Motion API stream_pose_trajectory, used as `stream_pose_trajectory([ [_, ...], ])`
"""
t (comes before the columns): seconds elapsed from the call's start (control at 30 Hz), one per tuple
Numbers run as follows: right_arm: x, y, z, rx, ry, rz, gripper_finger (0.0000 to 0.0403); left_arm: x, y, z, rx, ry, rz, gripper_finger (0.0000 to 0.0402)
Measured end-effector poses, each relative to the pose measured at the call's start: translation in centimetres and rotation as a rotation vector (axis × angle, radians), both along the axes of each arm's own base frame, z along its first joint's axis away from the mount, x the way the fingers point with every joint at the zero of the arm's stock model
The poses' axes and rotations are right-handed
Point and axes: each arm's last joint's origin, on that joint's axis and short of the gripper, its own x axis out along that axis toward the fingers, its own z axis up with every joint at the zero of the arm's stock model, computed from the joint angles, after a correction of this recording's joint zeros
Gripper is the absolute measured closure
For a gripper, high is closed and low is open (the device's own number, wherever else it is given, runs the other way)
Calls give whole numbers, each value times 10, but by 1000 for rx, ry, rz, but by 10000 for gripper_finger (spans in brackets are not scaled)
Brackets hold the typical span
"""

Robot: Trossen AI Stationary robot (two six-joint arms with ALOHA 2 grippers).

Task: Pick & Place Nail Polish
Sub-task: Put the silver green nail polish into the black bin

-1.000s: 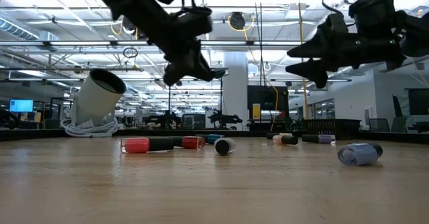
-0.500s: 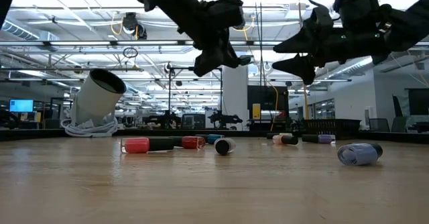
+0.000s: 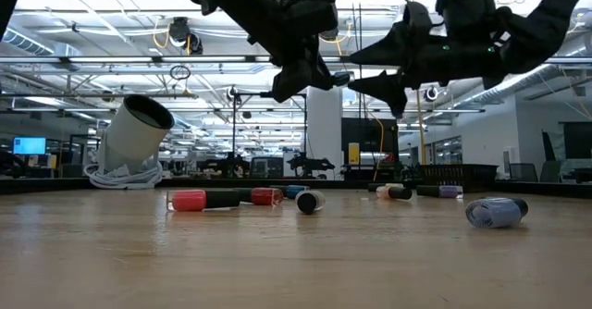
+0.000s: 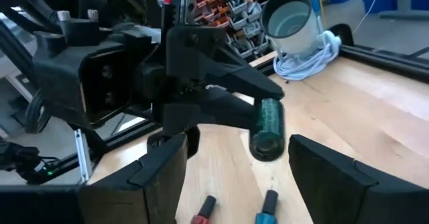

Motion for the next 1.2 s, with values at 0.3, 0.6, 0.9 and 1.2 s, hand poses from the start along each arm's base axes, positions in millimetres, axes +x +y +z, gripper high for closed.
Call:
stream_pose_trajectory([
  [0.3,20,-5,-4,19,1,-21,159,0,-1,0,-5,-4,-3,363],
  [0.6,22,-5,-5,1,-19,-19,202,0,-1,0,-38,-26,9,363],
  [0.9,22,-6,-5,-7,-13,-22,283,0,-2,0,-52,-24,-17,363],
  [1.2,21,-5,-5,-60,-9,-16,330,1,-5,-1,-82,-42,-20,363],
])
